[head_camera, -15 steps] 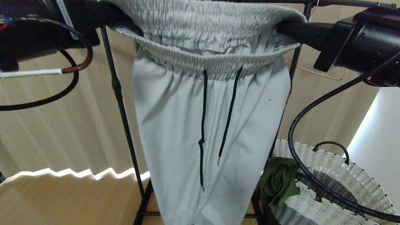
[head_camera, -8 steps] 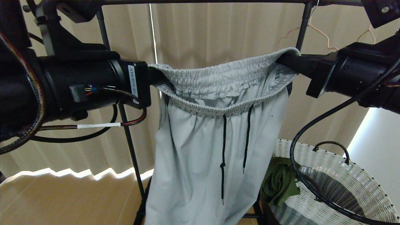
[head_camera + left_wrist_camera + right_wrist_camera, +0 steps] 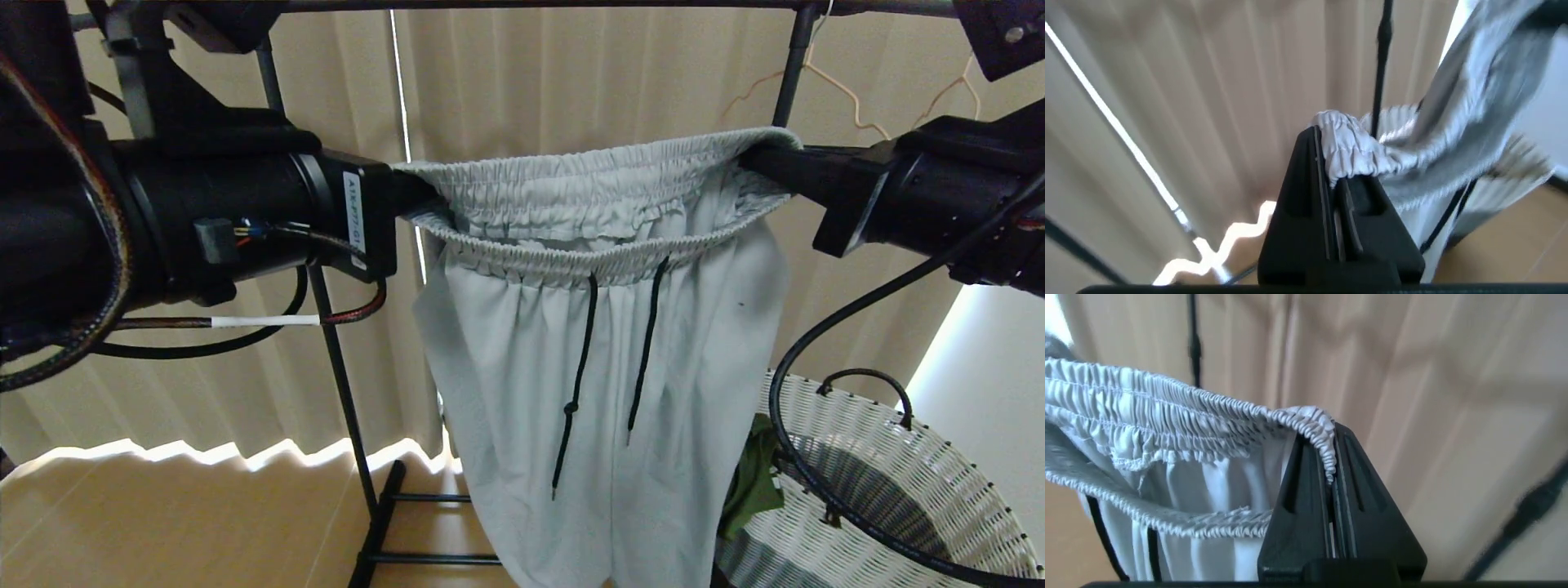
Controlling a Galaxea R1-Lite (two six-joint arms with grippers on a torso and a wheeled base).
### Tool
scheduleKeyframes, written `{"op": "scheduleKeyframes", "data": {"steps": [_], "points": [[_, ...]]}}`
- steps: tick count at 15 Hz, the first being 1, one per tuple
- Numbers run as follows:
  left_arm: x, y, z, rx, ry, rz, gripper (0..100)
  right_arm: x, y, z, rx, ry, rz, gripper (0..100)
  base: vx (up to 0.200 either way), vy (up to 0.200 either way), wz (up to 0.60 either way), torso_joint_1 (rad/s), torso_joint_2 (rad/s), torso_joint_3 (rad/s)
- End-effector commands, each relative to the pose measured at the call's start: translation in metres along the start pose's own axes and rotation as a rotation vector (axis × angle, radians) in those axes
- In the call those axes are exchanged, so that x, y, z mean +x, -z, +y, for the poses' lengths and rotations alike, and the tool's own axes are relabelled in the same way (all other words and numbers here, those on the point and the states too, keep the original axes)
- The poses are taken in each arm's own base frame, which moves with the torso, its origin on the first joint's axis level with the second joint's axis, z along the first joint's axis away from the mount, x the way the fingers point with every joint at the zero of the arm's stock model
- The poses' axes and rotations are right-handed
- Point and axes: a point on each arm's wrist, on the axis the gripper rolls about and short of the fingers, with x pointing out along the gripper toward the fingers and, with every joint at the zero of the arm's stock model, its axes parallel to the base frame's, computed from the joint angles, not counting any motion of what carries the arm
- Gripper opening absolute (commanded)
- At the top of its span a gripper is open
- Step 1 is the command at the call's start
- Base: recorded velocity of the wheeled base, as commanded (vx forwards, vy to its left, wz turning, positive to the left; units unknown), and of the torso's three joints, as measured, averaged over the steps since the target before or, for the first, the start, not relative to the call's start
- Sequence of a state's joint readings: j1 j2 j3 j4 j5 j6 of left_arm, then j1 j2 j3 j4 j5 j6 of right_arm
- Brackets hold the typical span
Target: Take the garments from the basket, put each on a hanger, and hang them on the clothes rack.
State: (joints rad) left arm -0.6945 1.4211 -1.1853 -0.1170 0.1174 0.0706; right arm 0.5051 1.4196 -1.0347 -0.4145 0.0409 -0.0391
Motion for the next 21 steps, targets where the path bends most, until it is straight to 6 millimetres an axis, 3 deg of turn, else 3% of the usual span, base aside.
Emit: {"op": "scheduleKeyframes", "data": {"steps": [1,8,10,13,15,17,21], "points": [[0.001,0.007,0.003,0.004,-0.014,0.025,0,-0.005,0.004,0.000,-0.002,0.009,0.012,0,0.000,0.000,0.00,0.000,0.00,0.000],[0.004,0.000,0.005,-0.010,-0.026,-0.055,0,-0.010,-0.004,0.000,-0.003,0.010,-0.016,0,0.000,0.000,0.00,0.000,0.00,0.000],[0.008,-0.001,0.004,-0.012,-0.024,-0.058,0,-0.030,-0.011,0.001,-0.012,0.011,-0.044,0,0.000,0.000,0.00,0.000,0.00,0.000],[0.045,0.000,0.000,-0.018,-0.026,-0.069,0,-0.070,-0.019,0.004,-0.042,-0.010,-0.036,0,0.000,0.000,0.00,0.000,0.00,0.000],[0.068,0.004,-0.002,-0.015,-0.030,-0.073,0,-0.086,-0.011,0.011,-0.038,-0.084,-0.005,0,0.000,0.000,0.00,0.000,0.00,0.000],[0.081,0.002,0.001,-0.017,-0.044,-0.078,0,-0.090,-0.003,0.017,-0.038,-0.171,0.001,0,0.000,0.000,0.00,0.000,0.00,0.000],[0.082,0.001,0.009,-0.021,-0.069,-0.082,0,-0.089,-0.002,0.019,-0.037,-0.234,0.003,0,0.000,0.000,0.00,0.000,0.00,0.000]]}}
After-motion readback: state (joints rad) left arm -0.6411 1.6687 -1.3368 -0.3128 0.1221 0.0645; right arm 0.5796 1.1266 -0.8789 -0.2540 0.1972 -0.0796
